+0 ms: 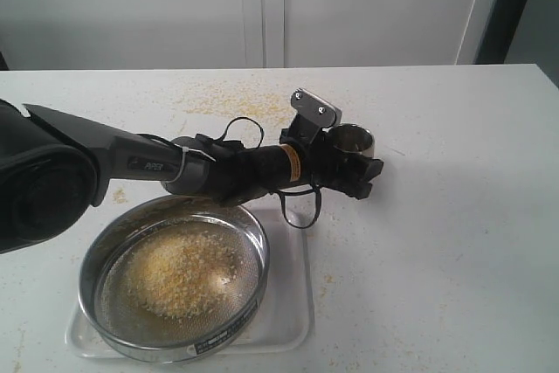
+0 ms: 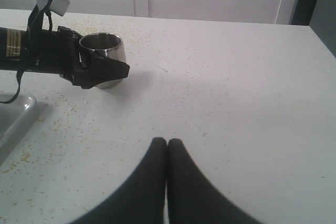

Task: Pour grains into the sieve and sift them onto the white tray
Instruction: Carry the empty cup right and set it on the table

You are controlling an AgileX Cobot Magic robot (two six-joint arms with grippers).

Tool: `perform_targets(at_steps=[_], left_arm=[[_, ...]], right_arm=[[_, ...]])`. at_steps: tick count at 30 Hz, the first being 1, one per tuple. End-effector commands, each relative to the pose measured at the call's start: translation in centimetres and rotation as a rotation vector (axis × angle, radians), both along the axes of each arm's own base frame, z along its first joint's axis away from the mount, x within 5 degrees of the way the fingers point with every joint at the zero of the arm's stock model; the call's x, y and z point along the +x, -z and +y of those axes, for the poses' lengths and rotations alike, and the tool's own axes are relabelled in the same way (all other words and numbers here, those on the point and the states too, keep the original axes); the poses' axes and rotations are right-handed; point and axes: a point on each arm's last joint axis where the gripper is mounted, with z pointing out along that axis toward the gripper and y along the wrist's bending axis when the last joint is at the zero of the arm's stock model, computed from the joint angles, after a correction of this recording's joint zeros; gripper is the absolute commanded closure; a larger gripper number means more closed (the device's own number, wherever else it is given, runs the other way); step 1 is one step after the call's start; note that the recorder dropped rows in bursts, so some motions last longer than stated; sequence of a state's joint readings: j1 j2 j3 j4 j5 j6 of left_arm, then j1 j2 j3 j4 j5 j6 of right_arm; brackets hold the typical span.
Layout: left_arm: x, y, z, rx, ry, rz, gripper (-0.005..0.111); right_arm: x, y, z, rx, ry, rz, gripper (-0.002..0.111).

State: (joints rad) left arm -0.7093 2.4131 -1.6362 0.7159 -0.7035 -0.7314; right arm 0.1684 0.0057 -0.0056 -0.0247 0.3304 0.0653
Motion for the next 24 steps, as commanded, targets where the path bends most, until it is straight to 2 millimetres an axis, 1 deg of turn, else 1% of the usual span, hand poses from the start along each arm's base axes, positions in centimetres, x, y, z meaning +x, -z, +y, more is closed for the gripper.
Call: perform_targets(at_steps=[1, 3, 5, 8, 9, 14, 18, 19, 24], left_arm=[[-0.1, 0.0, -0.2, 0.004, 0.016, -0.005, 0.094], [-0.2, -0.1, -0.2, 0.005, 0.027, -0.014, 0.065], [-0.2, -0.1, -0.3, 0.007, 0.032, -0.018, 0.041], [-0.2, 0.0, -0.2, 0.015, 0.032, -0.018, 0.009], [-0.2, -0.1, -0.2, 0.012, 0.029, -0.011, 0.002], [-0.1, -1.1, 0.0, 0.01, -0.002, 0.025, 0.002], [-0.1, -2.7, 0.3, 0.061, -0.029, 0.037, 0.002], [0.0, -2.9, 0.4, 0.059, -0.039, 0.049, 0.002], [-0.1, -5.5, 0.7, 0.048, -0.056, 0.034, 0.002]], right_arm=[[0.0, 0.1, 0.0, -0.001, 0.008, -0.01, 0.108], [0.0, 0.1, 0.0, -0.001, 0.008, -0.01, 0.108], [0.0, 0.1, 0.0, -0.001, 0.008, -0.01, 0.108], [0.0, 0.1, 0.0, -0.001, 0.008, -0.01, 0.108], [0.0, 0.1, 0.0, -0.001, 0.008, -0.01, 0.108], [0.0, 0.1, 0.0, -0.001, 0.008, -0.01, 0.108], [0.0, 0.1, 0.0, -0.001, 0.008, -0.01, 0.108], [0.0, 0.1, 0.0, -0.001, 0.008, -0.01, 0.108], [0.0, 0.1, 0.0, -0.001, 0.008, -0.01, 0.108]])
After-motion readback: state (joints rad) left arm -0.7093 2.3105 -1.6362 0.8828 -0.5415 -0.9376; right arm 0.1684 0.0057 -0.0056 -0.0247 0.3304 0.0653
